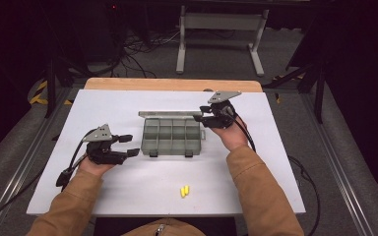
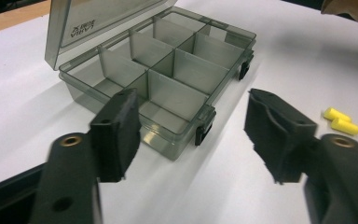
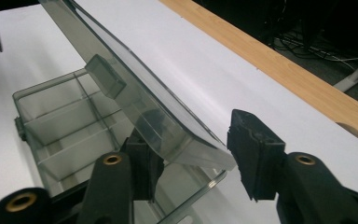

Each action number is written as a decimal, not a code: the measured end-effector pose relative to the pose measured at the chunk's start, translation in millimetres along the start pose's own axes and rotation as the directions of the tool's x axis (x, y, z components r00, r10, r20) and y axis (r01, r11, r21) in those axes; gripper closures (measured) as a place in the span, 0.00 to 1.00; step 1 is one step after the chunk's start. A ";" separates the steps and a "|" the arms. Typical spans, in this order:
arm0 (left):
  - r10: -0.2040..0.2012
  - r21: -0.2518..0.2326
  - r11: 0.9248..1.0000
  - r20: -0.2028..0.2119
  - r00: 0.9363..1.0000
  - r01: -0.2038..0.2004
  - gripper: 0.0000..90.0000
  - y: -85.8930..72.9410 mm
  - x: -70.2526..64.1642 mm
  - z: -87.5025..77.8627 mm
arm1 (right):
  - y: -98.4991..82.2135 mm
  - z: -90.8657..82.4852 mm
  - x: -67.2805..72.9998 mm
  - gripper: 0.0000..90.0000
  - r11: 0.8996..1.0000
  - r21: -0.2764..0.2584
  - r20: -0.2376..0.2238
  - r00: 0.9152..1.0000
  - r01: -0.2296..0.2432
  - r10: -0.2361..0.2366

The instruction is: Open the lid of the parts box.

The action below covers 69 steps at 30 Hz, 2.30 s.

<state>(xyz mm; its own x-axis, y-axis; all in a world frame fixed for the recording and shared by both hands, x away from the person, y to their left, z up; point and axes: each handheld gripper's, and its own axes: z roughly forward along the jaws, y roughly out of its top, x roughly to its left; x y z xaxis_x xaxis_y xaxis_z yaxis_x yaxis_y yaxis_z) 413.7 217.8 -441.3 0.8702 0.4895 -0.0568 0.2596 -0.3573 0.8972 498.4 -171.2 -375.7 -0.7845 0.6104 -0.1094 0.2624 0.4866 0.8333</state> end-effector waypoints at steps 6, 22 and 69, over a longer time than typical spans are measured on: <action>0.008 -0.037 0.999 -0.015 1.000 -0.009 0.30 -2.3 -3.7 -7.2 | 4.2 5.3 -8.3 0.65 1.000 -0.009 0.006 1.000 -0.027 0.027; -0.003 -0.115 0.993 -0.057 0.998 -0.004 0.15 -10.2 -3.0 -22.8 | 15.1 18.4 -23.3 0.66 0.997 -0.038 0.040 0.997 -0.069 0.070; 0.000 -0.145 0.989 -0.075 0.997 -0.011 0.14 -13.1 -5.1 -30.2 | 2.7 77.6 -48.8 0.39 0.980 0.020 0.096 0.976 -0.198 0.196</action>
<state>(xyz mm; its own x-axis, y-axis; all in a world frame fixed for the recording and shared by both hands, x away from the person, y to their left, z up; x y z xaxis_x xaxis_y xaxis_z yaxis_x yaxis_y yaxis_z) 393.2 244.0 -439.5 0.8365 0.5475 -0.0241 0.1867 -0.2435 0.9518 581.0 -151.2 -410.2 -0.6601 0.7512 0.0041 0.4238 0.3679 0.8277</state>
